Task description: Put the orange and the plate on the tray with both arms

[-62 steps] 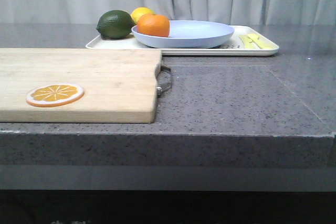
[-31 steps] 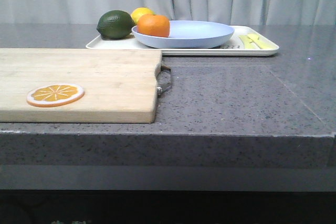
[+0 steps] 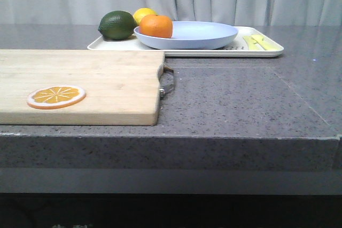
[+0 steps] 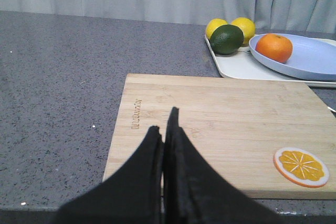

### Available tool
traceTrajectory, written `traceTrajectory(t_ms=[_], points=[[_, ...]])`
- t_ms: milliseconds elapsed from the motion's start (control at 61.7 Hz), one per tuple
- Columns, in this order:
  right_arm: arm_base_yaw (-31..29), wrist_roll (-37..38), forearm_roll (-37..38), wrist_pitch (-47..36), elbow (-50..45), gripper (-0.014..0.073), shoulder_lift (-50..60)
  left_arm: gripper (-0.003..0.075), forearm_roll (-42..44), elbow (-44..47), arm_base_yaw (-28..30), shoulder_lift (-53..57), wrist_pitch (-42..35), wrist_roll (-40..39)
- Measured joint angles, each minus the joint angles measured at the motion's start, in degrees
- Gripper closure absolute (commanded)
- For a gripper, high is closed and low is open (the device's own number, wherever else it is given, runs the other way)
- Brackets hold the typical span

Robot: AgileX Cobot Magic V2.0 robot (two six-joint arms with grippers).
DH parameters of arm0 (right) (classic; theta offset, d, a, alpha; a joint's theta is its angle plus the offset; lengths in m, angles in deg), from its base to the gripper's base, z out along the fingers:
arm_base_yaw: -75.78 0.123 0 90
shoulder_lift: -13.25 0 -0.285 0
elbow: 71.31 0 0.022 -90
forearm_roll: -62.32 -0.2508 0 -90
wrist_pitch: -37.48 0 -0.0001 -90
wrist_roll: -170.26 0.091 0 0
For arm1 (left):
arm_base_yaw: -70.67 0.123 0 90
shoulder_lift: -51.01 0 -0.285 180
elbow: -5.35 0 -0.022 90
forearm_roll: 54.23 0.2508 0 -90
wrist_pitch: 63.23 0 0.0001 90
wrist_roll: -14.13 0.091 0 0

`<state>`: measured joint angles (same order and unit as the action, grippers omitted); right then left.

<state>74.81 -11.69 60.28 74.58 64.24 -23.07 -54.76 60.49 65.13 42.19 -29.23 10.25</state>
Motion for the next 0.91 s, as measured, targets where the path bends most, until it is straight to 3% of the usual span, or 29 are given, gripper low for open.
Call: traceTrajectory(t_ms=[259,908], points=[[0.0,0.0,0.0,-12.1,-8.6,0.0706,12.9,0.0738,0.0,0.0,0.0,0.0,0.0,0.0],[0.0,0.0,0.0,-13.4,-8.7,0.0706,13.8,0.0738,0.0,0.0,0.0,0.0,0.0,0.0]])
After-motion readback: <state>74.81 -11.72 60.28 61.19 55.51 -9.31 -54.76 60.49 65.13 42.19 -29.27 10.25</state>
